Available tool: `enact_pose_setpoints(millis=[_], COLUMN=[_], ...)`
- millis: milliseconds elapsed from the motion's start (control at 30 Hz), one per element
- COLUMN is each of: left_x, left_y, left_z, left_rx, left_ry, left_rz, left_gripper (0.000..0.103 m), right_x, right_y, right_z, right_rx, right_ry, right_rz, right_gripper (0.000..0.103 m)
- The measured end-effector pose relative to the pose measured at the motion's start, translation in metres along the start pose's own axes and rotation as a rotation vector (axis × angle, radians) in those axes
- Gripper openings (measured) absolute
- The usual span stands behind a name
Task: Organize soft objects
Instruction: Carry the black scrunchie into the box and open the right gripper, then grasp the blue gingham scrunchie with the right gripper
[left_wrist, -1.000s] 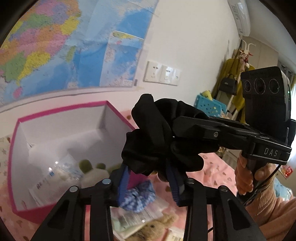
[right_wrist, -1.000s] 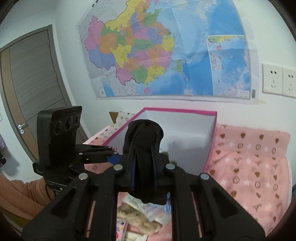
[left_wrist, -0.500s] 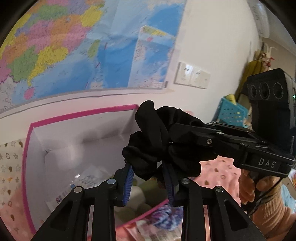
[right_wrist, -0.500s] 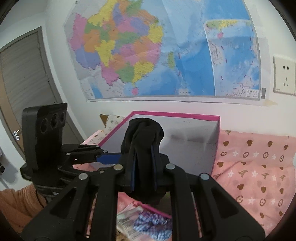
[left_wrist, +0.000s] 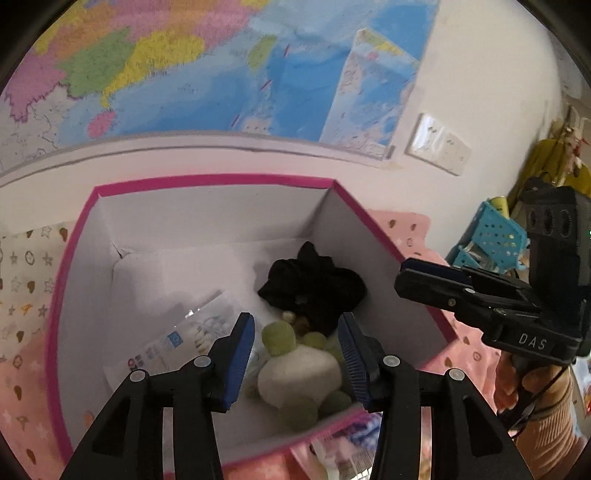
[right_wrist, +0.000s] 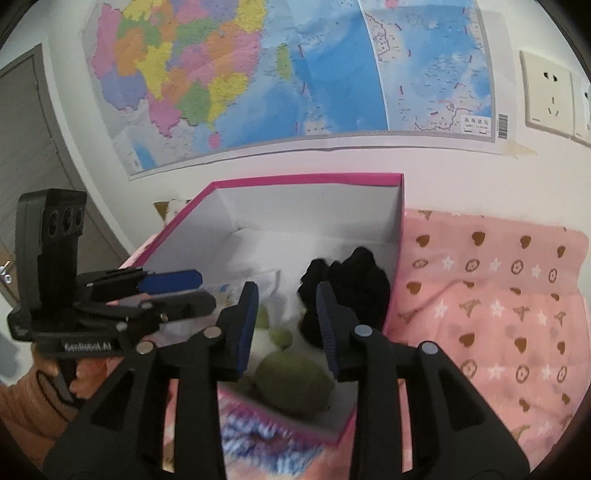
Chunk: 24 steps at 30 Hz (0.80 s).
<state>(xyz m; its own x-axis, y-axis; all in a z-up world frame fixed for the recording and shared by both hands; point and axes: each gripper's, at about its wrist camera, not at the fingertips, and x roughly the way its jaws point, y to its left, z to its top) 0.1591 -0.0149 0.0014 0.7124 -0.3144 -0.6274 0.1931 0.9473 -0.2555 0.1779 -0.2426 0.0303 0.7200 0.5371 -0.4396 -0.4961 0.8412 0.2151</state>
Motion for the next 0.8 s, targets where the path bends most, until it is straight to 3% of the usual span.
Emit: enact_pose_setpoints(millis=[333, 567, 800], left_x=[-0.051, -0.044, -0.013], left_y=[-0.025, -0.034, -0.039], left_z=[-0.028, -0.051, -0.070], left_rx=[0.104, 0.122, 0.094], left_ry=[-0.080, -0.010, 0.099], left_rz=[-0.100, -0.140, -0.172], left_gripper=[0.049, 0.049, 0.049], right_x=[-0.057, -0.038, -0.007], right_y=[0.009, -0.019, -0.030], right_z=[-0.044, -0.083, -0.099], right_rx=[0.031, 0.167, 0.231], right_ry=[-0.016, 0.087, 0.152], right_rz=[0.055, 0.028, 0.047], right_gripper=[0.051, 0.052, 0.052])
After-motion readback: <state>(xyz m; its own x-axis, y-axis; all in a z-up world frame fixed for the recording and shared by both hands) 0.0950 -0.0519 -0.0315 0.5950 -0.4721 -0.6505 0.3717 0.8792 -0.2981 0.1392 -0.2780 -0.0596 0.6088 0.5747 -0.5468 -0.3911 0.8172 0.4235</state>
